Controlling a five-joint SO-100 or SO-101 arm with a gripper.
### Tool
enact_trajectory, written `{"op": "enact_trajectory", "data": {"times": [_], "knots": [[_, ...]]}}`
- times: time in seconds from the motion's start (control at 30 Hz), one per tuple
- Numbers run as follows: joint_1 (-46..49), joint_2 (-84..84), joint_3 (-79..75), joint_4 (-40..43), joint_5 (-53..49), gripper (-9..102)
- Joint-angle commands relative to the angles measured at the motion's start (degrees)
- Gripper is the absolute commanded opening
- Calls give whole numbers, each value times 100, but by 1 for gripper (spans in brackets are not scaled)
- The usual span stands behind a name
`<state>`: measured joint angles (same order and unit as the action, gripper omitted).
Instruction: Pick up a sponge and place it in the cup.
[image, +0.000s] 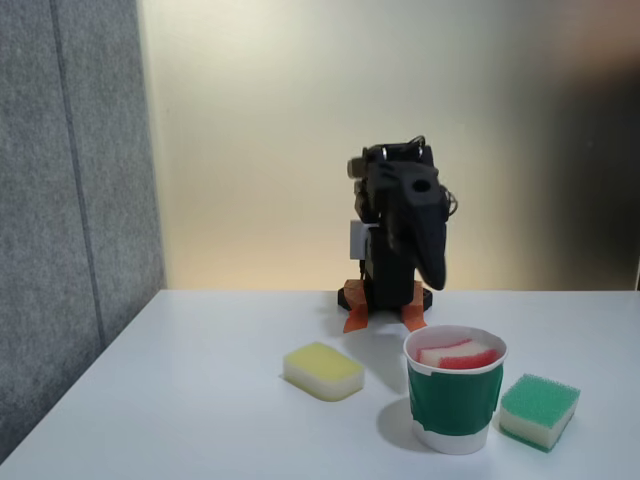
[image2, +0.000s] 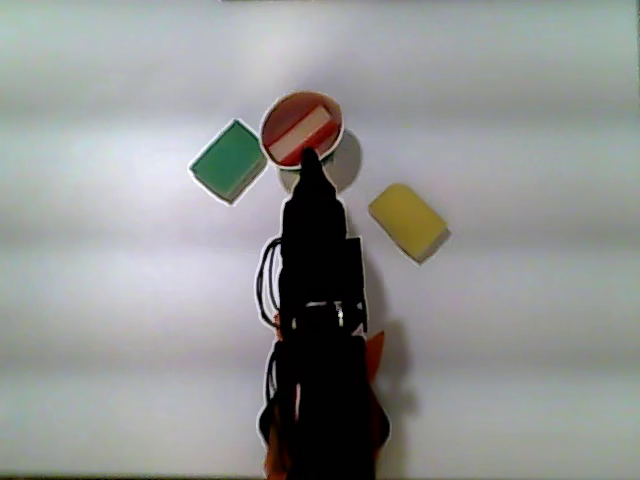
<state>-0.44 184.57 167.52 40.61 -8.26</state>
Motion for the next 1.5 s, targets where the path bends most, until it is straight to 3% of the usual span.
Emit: {"op": "enact_trajectory", "data": {"times": [0.0,0.43,1.47], "knots": [[-44,510,272,-18,18,0],[26,817,1767,-896,220,0],[-105,826,1767,2109,712,0]]}}
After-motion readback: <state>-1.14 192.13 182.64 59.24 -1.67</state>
